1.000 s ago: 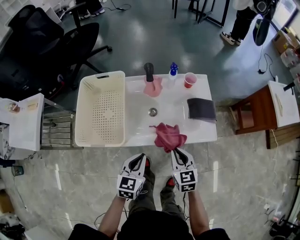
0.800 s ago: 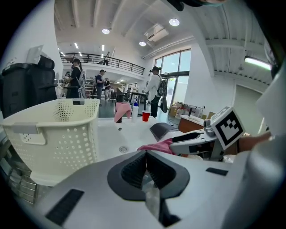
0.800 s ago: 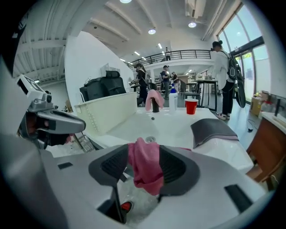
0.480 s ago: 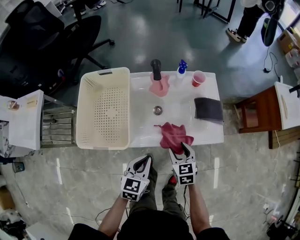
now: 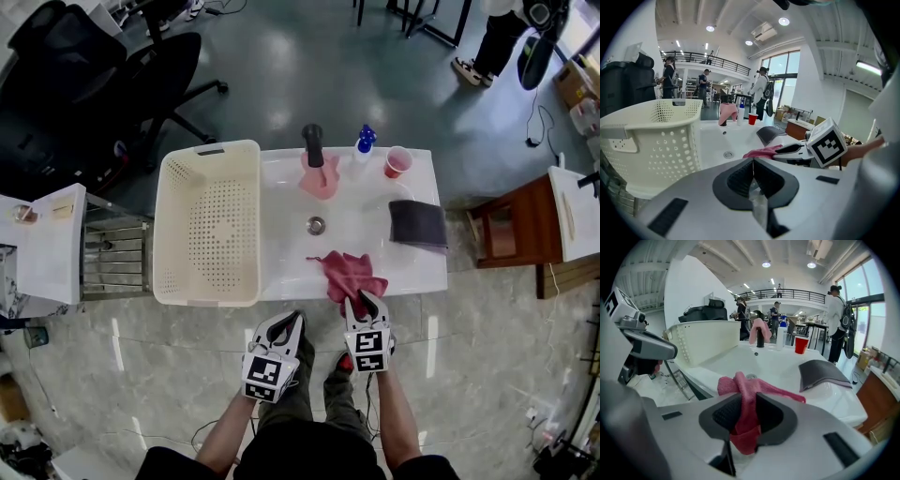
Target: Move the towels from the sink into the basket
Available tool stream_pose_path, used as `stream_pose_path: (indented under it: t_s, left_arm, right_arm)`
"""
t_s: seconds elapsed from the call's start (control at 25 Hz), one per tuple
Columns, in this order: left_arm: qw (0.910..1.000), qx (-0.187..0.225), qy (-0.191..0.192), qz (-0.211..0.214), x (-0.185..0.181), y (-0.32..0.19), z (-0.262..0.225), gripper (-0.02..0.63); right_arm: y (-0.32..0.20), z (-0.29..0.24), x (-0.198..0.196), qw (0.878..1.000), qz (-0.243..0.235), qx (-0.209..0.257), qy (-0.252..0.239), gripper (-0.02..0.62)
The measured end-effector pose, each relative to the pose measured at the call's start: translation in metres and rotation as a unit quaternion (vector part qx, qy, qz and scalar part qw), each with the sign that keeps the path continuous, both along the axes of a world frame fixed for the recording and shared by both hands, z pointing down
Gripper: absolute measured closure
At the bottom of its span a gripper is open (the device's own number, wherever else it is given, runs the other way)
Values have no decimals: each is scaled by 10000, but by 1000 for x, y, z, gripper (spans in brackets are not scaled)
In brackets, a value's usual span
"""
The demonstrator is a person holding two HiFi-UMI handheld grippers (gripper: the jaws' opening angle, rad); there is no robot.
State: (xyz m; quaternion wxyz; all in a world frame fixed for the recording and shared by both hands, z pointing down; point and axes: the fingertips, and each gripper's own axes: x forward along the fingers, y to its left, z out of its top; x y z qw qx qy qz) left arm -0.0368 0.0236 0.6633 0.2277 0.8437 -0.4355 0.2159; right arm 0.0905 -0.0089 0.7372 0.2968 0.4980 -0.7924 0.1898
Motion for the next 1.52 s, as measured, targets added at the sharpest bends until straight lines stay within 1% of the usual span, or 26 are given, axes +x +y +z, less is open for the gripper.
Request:
stream_pose_path:
  t_s: [0.2,0.36,0.52,0.76,0.96,1.08,1.24,1.52]
  left_arm:
    - [10000,55,6,-6,4,-2,-8,598]
    - [9998,131,80,-81,6,-6,-18,598]
    - [9994,306,151,-68,10,-13,-36,598]
    - [9979,620,189,-19,15,-19,-69,598]
    - [9950,965,259,-23,14,-29,-107,598]
    - [9923,1210,275,-26,7,-37,-129,598]
    - [9881,1516,257,-104,-11,-50,-154,598]
    - [9812,1868,283,-390,-59,-69,-189,598]
  right_arm:
    - [-2,-7,2,9999,83,58,-125,514]
    - [-9,-32,11,9988,257,268,-331,518]
    - [-14,-58,19,9968,370,459,-541,518]
    - [-21,-113,23,9939,338,890,-549,518]
    - [-26,-158,21,9898,331,1261,-572,518]
    - [-33,-185,17,9863,343,1500,-603,518]
    - [-43,-215,6,9811,344,1740,-774,518]
    - [-64,-262,-30,9700,159,2292,-790,518]
